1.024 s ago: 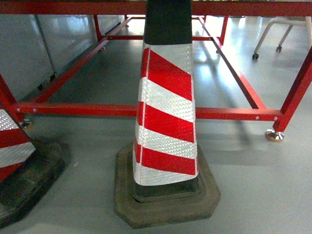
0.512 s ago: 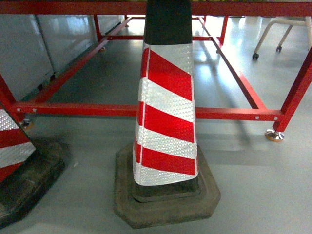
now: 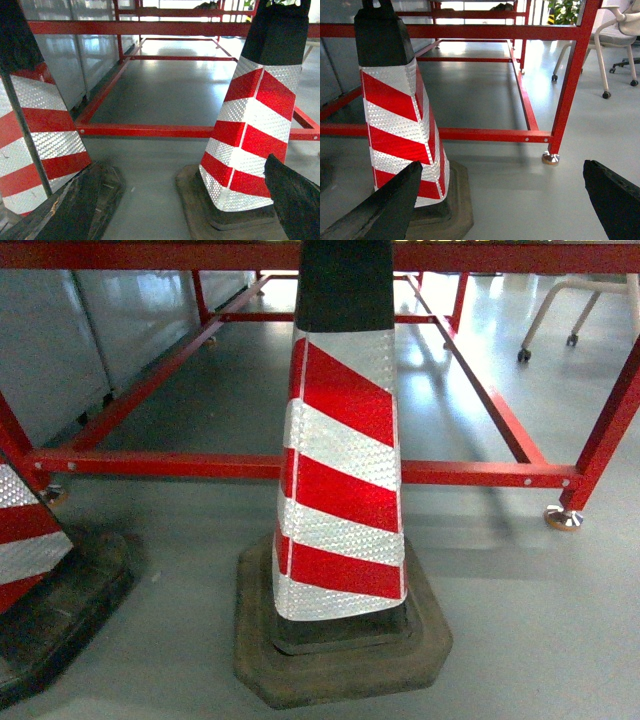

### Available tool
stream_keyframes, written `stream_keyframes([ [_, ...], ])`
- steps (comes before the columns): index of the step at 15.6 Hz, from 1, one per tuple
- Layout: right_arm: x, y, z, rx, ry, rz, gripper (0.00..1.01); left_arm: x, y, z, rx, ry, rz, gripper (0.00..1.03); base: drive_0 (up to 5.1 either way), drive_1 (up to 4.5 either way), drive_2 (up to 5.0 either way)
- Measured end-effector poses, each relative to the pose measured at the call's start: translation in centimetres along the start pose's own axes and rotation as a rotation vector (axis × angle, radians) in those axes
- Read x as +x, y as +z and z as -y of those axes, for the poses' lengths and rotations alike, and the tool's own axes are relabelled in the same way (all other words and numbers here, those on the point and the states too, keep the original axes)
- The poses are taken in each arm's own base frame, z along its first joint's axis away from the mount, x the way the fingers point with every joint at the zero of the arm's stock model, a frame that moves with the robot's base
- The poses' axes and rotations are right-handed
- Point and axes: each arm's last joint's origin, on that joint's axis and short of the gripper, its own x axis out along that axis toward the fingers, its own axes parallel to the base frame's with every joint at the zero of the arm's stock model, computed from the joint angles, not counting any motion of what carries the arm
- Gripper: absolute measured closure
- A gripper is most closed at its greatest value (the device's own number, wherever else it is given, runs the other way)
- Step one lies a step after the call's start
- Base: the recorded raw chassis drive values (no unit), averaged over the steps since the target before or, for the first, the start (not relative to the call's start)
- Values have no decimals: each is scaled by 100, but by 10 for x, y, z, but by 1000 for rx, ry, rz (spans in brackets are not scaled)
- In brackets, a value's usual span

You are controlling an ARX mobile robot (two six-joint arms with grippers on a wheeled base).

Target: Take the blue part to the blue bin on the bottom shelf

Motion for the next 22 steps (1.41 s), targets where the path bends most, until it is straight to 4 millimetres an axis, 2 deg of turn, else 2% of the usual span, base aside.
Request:
stream_keyframes([
  [22, 0, 0, 0, -3, -1, 0, 3, 0, 0, 0, 11, 0, 0, 5, 0, 0, 0],
])
